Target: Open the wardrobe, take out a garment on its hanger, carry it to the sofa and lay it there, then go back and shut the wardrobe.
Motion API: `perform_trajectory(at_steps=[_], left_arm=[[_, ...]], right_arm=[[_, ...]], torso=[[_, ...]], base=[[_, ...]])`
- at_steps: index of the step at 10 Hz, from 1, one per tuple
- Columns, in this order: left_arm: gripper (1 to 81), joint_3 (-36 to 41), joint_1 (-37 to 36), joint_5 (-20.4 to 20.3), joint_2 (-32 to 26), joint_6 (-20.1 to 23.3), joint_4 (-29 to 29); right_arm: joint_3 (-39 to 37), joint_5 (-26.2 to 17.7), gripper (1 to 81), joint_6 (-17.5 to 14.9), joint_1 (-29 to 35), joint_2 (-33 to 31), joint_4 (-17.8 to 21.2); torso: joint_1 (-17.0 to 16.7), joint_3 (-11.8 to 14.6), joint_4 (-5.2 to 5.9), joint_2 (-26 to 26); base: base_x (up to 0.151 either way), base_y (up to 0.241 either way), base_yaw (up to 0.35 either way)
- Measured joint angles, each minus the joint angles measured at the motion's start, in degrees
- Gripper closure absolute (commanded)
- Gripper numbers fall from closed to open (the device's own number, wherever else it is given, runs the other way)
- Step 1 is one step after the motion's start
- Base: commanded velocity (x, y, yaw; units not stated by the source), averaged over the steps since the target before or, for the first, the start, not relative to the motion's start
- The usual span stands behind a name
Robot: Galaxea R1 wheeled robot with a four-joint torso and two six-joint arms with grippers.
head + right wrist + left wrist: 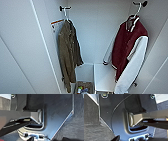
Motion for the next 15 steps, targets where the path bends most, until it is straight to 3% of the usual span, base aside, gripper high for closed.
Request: perform_trajectory(at_steps=[6, 15], left_arm=[[1.0, 0.20, 0.16, 0.00, 0.02, 0.02, 0.02], [1.0, 0.22, 0.13, 0.00, 0.15, 0.02, 0.02]], right_arm=[[0.11, -0.02, 1.0, -0.07, 0.11, 0.05, -0.05], [0.06, 0.02, 1.0, -0.18, 0.28, 0.05, -0.05]], torso=[[0.00, 0.00, 0.00, -0.02], [0.00, 0.00, 0.00, -0.02]], base=[[0.096, -0.082, 0.000], [0.094, 0.000, 0.000]])
